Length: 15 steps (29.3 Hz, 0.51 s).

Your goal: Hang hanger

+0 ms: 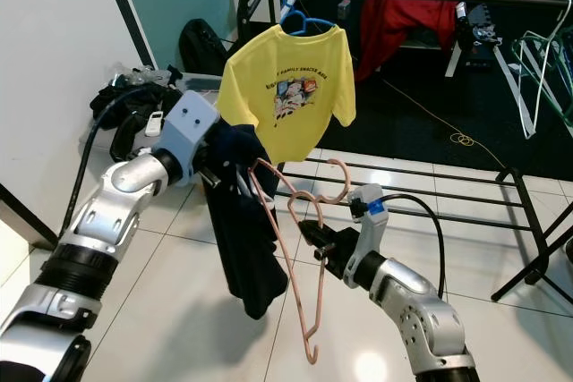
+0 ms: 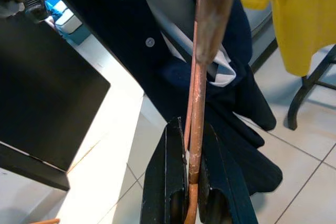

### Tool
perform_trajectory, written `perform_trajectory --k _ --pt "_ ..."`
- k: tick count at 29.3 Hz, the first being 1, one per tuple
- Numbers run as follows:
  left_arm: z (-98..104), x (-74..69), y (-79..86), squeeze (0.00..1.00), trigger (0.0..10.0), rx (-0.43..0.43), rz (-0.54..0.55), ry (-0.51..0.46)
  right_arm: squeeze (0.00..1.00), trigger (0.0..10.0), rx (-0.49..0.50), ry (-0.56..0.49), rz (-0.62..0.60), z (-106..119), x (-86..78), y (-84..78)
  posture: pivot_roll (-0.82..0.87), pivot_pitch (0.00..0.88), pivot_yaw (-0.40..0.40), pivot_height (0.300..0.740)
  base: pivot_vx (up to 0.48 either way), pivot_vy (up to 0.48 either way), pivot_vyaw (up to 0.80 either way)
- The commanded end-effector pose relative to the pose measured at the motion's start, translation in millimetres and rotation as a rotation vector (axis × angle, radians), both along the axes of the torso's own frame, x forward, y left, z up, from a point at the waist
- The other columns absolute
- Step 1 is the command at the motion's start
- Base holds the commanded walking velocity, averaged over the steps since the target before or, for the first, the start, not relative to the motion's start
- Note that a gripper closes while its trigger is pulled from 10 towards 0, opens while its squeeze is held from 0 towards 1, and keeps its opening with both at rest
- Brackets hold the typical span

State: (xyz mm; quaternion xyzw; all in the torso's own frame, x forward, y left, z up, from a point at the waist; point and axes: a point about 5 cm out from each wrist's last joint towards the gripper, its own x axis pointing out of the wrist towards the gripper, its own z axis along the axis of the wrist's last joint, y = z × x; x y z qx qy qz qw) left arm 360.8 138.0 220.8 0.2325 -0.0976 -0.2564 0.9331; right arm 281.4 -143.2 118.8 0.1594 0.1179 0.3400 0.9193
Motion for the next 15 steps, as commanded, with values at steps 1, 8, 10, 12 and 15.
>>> perform_trajectory --k 1,8,10,12,15 --pt "-2 -8.8 -16.4 0.0 10.0 0.013 -0.111 -0.026 0.0 10.0 0.035 0.043 0.088 -4 -1.1 4.9 -0.07 0.102 0.035 0.74 0.0 0.0 0.0" --pt "-8 -10.1 -25.8 0.0 10.0 0.039 -0.135 -0.022 0.0 10.0 0.032 0.074 0.189 -6 -4.6 11.5 -0.07 0.094 0.031 0.74 0.0 0.0 0.0" --pt "-10 -9.9 -28.5 0.0 10.0 0.051 -0.142 -0.018 0.0 10.0 0.029 0.087 0.222 -8 -7.0 14.0 -0.06 0.089 0.03 0.74 0.0 0.0 0.0" --pt "-12 -9.3 -30.8 0.0 10.0 0.072 -0.148 -0.018 0.0 10.0 0.018 0.094 0.246 -8 -9.5 15.8 -0.07 0.086 0.031 0.74 0.0 0.0 0.0" --pt "-13 -8.4 -33.7 0.0 10.0 0.099 -0.155 -0.029 0.0 10.0 -0.001 0.111 0.25 -10 -11.8 16.8 -0.07 0.084 0.032 0.74 0.0 0.0 0.0"
